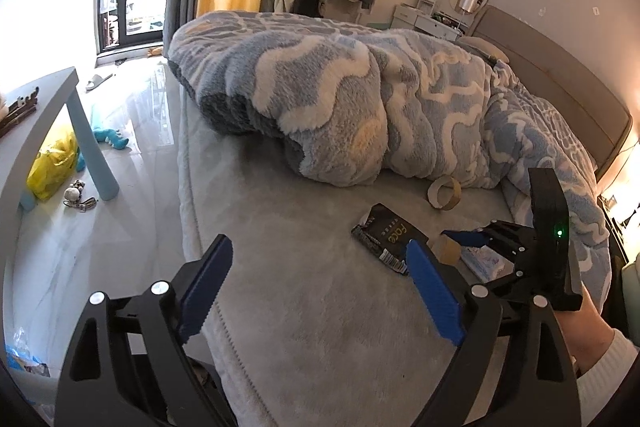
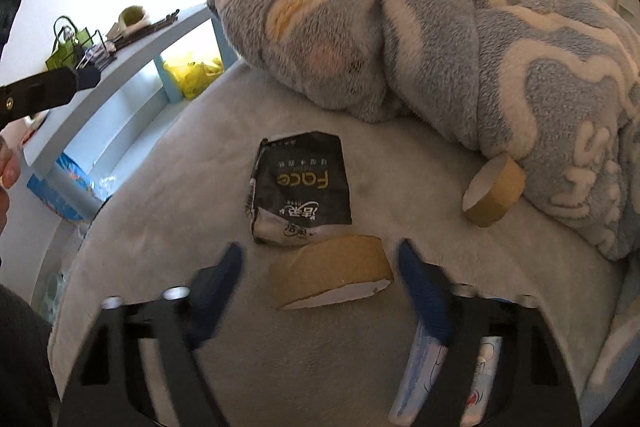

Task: Collect trash
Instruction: 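Grasp the brown tape roll with the right tool while the left tool approaches the black packet, then close the left tool on the black 'Face' snack packet while the right tool holds the tape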

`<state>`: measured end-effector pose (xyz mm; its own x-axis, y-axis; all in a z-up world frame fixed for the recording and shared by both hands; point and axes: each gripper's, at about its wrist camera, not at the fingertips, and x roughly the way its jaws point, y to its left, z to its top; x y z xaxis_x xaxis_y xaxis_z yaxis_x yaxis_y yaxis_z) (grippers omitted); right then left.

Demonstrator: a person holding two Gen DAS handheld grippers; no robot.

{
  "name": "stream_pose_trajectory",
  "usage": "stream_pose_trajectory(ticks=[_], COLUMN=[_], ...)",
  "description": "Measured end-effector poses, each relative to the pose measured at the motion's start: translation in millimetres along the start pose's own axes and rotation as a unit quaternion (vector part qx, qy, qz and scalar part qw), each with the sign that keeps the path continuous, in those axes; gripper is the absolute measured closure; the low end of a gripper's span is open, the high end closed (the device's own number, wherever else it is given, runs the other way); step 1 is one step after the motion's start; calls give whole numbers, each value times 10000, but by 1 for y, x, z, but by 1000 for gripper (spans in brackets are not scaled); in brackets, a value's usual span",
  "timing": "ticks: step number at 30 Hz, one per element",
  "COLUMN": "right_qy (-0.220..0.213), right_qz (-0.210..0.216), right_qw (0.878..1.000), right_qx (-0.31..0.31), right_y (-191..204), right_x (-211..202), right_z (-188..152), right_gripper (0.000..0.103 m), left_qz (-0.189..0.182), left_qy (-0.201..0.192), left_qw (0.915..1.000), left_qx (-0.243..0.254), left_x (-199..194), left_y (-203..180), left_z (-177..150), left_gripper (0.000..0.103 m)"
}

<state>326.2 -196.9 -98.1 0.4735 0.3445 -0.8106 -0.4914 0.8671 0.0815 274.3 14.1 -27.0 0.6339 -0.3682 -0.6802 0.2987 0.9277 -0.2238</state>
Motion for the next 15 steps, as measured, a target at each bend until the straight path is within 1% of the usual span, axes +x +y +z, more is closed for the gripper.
stream_pose_trajectory(ticks=[3, 7, 10, 15], right_qy=[51, -19, -163, -459], right_qz=[15, 106, 154, 102], right_qw=[10000, 9999, 9996, 9984], right_qx=[19, 117, 199, 321], right_y=[-7, -17, -24, -38], right_x=[2, -5, -17, -35], right_z=[-1, -2, -2, -7], right_gripper=[43, 44, 44, 44], left_qz=[-38, -90, -92, -229], left_qy=[65, 128, 180, 263], left_qw=[10000, 9999, 9998, 9994], left_qx=[21, 20, 16, -29], left_x=[11, 23, 32, 47], left_y=[-4, -8, -12, -25], left_z=[2, 2, 2, 1], left_gripper=[12, 12, 12, 12])
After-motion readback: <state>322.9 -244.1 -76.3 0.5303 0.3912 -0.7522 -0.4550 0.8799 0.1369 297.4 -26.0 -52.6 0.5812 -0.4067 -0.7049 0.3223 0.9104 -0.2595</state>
